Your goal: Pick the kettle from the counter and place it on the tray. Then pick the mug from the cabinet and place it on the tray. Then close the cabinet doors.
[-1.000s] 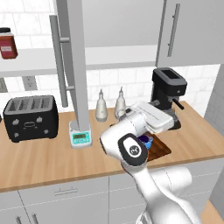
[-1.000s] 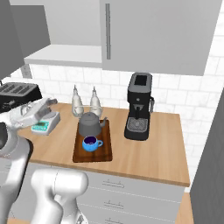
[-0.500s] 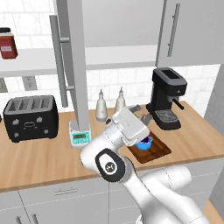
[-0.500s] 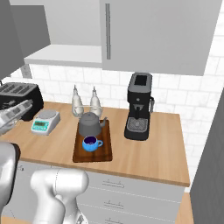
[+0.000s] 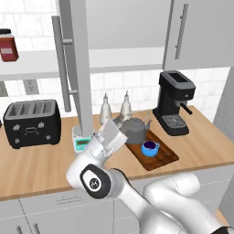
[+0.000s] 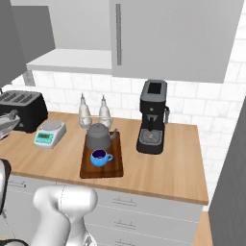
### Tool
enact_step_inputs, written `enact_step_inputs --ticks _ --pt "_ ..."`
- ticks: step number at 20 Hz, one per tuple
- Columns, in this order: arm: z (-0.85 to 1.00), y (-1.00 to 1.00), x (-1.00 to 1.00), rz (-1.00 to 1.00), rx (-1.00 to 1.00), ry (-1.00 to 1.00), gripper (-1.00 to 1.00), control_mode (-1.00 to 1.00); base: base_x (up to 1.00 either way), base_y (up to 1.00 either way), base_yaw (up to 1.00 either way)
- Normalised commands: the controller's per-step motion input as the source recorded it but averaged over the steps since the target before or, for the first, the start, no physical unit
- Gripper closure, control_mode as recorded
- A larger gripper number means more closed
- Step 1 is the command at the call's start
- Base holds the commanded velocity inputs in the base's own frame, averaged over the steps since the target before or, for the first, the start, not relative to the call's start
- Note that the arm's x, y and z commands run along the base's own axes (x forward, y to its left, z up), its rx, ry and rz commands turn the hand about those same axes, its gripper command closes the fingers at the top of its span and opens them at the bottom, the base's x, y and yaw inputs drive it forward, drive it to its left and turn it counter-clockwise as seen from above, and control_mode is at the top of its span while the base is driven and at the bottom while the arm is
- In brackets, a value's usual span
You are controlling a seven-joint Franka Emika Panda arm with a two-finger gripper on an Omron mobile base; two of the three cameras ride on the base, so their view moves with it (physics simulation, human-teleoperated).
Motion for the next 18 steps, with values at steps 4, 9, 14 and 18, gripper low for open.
enact_step_inputs --ticks 4,9,14,18 --pt "-0.15 0.64 0.14 -0.10 -0.19 0.15 -1.00 -1.00 0.00 0.00 0.00" --pt "-0.26 0.27 0.51 -0.01 -0.10 0.13 -1.00 -1.00 0.00 0.00 0.00" --pt "-0.27 0.42 0.54 0.00 -0.08 0.14 -1.00 -1.00 0.00 0.00 0.00" --pt "-0.20 0.71 0.23 0.00 -0.13 0.16 -1.00 -1.00 0.00 0.00 0.00"
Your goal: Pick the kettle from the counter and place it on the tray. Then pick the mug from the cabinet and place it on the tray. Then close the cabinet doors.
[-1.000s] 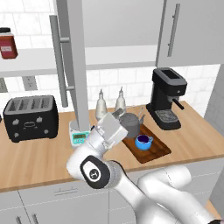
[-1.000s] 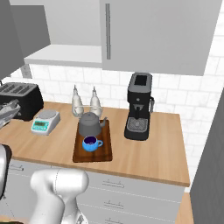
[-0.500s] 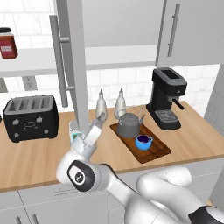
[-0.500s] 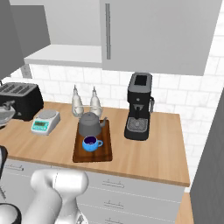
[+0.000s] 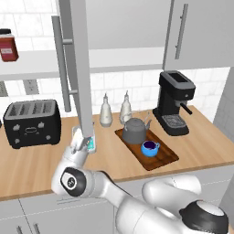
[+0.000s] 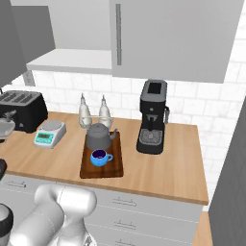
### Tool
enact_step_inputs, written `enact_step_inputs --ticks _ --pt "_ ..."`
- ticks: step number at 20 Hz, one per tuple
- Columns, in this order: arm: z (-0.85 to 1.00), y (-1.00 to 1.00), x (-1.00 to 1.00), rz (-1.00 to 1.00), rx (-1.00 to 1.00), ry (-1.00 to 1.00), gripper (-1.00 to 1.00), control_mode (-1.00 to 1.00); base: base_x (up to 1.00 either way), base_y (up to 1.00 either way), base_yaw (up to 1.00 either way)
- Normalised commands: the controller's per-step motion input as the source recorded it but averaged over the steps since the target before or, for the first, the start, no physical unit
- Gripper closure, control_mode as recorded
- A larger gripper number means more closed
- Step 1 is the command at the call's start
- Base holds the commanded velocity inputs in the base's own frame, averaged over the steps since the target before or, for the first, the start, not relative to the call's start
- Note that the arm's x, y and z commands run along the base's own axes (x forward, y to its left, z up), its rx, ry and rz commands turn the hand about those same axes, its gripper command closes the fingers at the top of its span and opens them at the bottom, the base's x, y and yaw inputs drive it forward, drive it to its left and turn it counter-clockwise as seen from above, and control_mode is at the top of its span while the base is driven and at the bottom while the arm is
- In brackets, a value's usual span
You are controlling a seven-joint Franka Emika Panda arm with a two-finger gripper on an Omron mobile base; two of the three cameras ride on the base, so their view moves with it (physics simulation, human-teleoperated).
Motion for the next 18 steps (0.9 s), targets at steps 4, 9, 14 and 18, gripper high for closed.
enact_step_inputs --ticks 4,9,14,18 --pt "-0.27 0.62 0.32 0.00 -0.10 0.18 -1.00 -1.00 0.00 0.00 0.00" --pt "-0.17 0.60 0.30 0.00 -0.09 0.20 -1.00 -1.00 0.00 0.00 0.00" --pt "0.22 0.50 0.00 0.00 -0.04 0.13 -1.00 -1.00 0.00 0.00 0.00" --pt "0.55 0.12 -0.09 0.00 0.00 0.10 -1.00 -1.00 0.00 0.00 0.00"
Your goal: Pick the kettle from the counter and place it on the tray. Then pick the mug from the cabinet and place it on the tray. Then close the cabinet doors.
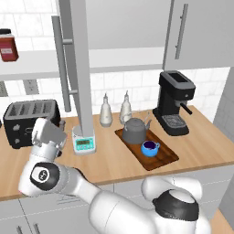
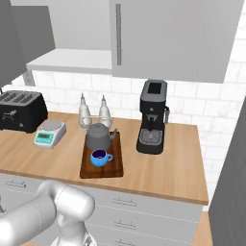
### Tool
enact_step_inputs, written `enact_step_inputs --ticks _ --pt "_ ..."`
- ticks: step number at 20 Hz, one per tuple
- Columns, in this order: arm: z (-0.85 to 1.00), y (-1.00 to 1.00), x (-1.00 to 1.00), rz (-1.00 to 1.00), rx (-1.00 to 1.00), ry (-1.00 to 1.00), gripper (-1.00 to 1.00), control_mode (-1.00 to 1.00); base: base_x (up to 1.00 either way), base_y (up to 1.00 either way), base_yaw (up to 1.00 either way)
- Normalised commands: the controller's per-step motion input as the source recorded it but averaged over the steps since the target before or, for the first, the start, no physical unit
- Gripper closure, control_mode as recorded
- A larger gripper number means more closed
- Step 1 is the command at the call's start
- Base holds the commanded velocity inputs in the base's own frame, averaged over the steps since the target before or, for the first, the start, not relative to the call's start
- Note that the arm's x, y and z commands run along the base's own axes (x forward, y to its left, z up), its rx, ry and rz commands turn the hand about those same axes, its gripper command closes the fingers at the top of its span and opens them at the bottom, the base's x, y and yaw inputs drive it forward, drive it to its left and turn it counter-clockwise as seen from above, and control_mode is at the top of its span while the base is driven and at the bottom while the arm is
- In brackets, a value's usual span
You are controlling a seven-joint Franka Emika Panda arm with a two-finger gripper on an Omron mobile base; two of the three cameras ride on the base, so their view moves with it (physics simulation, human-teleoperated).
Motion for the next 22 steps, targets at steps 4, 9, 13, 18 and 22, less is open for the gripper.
enact_step_inputs --ticks 4,9,13,18,22 --pt "0.63 0.00 -0.10 -0.02 0.00 0.08 -1.00 -1.00 0.00 0.00 0.00" --pt "0.65 -0.10 -0.10 -0.03 0.00 0.06 -1.00 -1.00 0.00 0.00 0.00" --pt "0.54 -0.35 -0.02 0.00 0.07 0.11 -1.00 -1.00 0.00 0.00 0.00" --pt "0.53 -0.61 0.03 0.00 0.13 0.18 -1.00 -1.00 0.00 0.00 0.00" --pt "0.53 -0.75 0.23 0.00 0.14 0.26 -1.00 -1.00 0.00 0.00 0.00"
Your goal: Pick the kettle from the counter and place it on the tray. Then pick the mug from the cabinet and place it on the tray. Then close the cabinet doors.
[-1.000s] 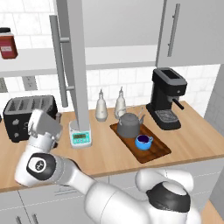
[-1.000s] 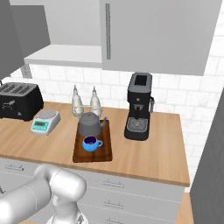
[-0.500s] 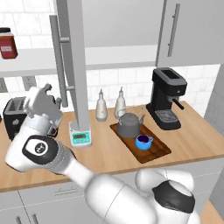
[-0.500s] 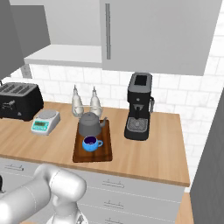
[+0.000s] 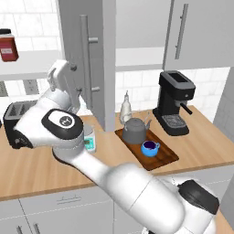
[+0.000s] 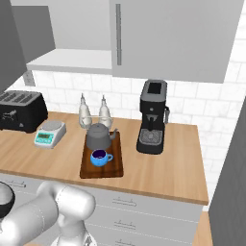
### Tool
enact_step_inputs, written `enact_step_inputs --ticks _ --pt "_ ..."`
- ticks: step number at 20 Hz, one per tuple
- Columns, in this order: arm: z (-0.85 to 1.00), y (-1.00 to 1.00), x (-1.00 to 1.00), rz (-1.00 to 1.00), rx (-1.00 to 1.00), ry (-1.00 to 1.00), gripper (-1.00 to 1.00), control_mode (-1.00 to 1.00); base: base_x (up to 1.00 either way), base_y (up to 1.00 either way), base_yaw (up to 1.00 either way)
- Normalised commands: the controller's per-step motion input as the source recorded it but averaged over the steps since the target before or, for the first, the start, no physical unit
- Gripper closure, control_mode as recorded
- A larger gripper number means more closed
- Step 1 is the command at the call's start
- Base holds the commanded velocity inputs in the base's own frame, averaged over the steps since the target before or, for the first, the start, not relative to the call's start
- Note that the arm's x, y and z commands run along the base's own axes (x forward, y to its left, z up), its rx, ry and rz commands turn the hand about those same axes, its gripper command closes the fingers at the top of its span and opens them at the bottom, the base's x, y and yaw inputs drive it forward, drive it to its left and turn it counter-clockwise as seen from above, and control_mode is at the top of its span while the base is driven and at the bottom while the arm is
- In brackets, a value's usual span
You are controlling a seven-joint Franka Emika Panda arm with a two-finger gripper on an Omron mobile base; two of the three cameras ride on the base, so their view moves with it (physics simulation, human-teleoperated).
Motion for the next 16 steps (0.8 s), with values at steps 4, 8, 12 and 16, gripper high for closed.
enact_step_inputs --ticks 4,8,12,16 --pt "0.43 -0.77 0.38 0.00 0.13 0.28 -1.00 -1.00 0.00 0.00 0.00" --pt "0.09 -0.78 0.44 0.06 0.08 0.17 -1.00 -1.00 0.00 0.00 0.00" --pt "-0.36 -0.85 0.59 0.17 0.08 0.01 -1.00 -1.00 0.00 0.00 0.00" --pt "-0.29 -0.88 0.71 0.20 0.11 0.00 -1.00 -1.00 0.00 0.00 0.00"
